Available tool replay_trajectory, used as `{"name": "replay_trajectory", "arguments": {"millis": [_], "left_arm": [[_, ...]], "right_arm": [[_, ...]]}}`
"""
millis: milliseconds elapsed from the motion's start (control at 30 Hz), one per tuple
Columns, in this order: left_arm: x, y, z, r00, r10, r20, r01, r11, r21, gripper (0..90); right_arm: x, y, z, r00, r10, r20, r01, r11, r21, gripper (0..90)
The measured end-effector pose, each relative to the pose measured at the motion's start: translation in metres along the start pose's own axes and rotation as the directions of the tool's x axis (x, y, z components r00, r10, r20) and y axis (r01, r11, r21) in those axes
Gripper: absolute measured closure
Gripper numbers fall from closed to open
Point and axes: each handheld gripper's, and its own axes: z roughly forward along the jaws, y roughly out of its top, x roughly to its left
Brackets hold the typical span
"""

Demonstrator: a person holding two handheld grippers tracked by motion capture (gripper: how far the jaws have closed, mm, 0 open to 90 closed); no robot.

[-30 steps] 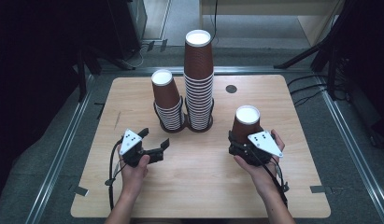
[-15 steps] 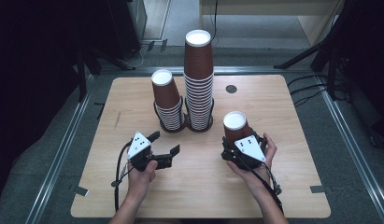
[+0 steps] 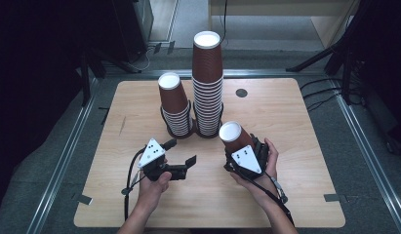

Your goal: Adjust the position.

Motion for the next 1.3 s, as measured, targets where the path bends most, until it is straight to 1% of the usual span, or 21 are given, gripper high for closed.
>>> {"name": "replay_trajectory", "arguments": {"millis": [67,133,167,333,367,567,633,700,733,833,867,933,967,1000,1033,1067,1100,1167,1200,1233,1300], "left_arm": [[-0.001,0.001,-0.001,0.9996,-0.014,0.025,0.015,0.9998,-0.014,7.4],[-0.002,0.002,-0.001,0.9993,-0.013,0.036,0.014,0.9996,-0.023,8.6],[-0.004,0.003,0.000,0.9989,-0.005,0.047,0.006,0.9998,-0.019,8.6],[-0.007,0.003,0.002,0.9975,-0.012,0.070,0.013,0.9998,-0.013,8.7],[-0.009,0.003,0.003,0.9968,-0.013,0.079,0.014,0.9999,-0.010,8.7],[-0.012,0.004,0.004,0.9930,-0.021,0.117,0.024,0.9995,-0.022,8.6],[-0.013,0.005,0.004,0.9925,-0.017,0.121,0.020,0.9995,-0.023,8.7],[-0.014,0.005,0.005,0.9916,-0.017,0.128,0.020,0.9996,-0.020,8.7],[-0.015,0.005,0.006,0.9905,-0.017,0.137,0.019,0.9997,-0.017,8.7],[-0.016,0.005,0.006,0.9896,-0.015,0.143,0.017,0.9997,-0.015,8.7],[-0.017,0.005,0.007,0.9886,-0.012,0.150,0.014,0.9998,-0.011,8.7],[-0.017,0.005,0.007,0.9879,-0.013,0.154,0.015,0.9998,-0.011,8.8],[-0.018,0.005,0.008,0.9867,-0.011,0.162,0.013,0.9999,-0.007,8.8],[-0.018,0.005,0.008,0.9867,-0.011,0.162,0.013,0.9999,-0.007,8.8],[-0.019,0.006,0.008,0.9860,-0.014,0.166,0.014,0.9999,-0.001,8.8],[-0.019,0.006,0.008,0.9853,-0.015,0.170,0.016,0.9999,0.000,8.8],[-0.019,0.006,0.009,0.9847,-0.013,0.174,0.012,0.9999,0.004,8.8],[-0.019,0.006,0.010,0.9830,-0.014,0.183,0.012,0.9999,0.010,8.8],[-0.020,0.006,0.010,0.9830,-0.013,0.183,0.011,0.9999,0.012,9.4],[-0.020,0.006,0.010,0.9830,-0.013,0.183,0.011,0.9999,0.012,12.7],[-0.021,0.006,0.010,0.9838,-0.018,0.178,0.017,0.9998,0.012,13.5]], "right_arm": [[0.004,0.001,-0.001,0.9994,-0.036,-0.005,0.036,0.999,-0.008,11.2],[0.007,0.001,-0.001,0.9980,-0.062,-0.009,0.062,0.998,-0.012,11.2],[0.010,0.002,-0.002,0.9958,-0.091,-0.015,0.090,0.996,-0.019,11.2],[0.016,0.003,-0.004,0.9903,-0.130,-0.048,0.128,0.990,-0.055,11.3],[0.019,0.005,-0.005,0.9869,-0.151,-0.058,0.147,0.987,-0.072,11.3],[0.026,0.005,-0.007,0.9808,-0.185,-0.063,0.180,0.981,-0.079,11.3],[0.030,0.005,-0.007,0.9735,-0.216,-0.075,0.210,0.974,-0.086,11.3],[0.031,0.005,-0.008,0.9718,-0.221,-0.082,0.214,0.973,-0.089,11.3],[0.034,0.005,-0.009,0.9671,-0.239,-0.087,0.230,0.968,-0.098,11.3],[0.037,0.005,-0.009,0.9644,-0.247,-0.094,0.237,0.966,-0.103,11.3],[0.040,0.005,-0.010,0.9604,-0.259,-0.102,0.248,0.963,-0.108,11.3],[0.041,0.005,-0.010,0.9586,-0.264,-0.106,0.253,0.961,-0.109,11.3],[0.043,0.005,-0.009,0.9539,-0.277,-0.115,0.265,0.958,-0.110,11.3],[0.043,0.005,-0.009,0.9539,-0.277,-0.115,0.265,0.958,-0.110,11.3],[0.046,0.004,-0.009,0.9482,-0.294,-0.121,0.281,0.953,-0.112,11.3],[0.046,0.004,-0.009,0.9482,-0.294,-0.121,0.281,0.953,-0.112,11.3],[0.049,0.004,-0.010,0.9421,-0.311,-0.124,0.297,0.947,-0.121,11.3],[0.050,0.004,-0.010,0.9399,-0.318,-0.125,0.303,0.945,-0.125,11.2],[0.052,0.004,-0.010,0.9336,-0.333,-0.133,0.315,0.939,-0.136,11.2],[0.052,0.004,-0.010,0.9336,-0.333,-0.133,0.315,0.939,-0.136,11.2],[0.055,0.004,-0.011,0.9277,-0.348,-0.136,0.328,0.933,-0.146,11.2]]}}
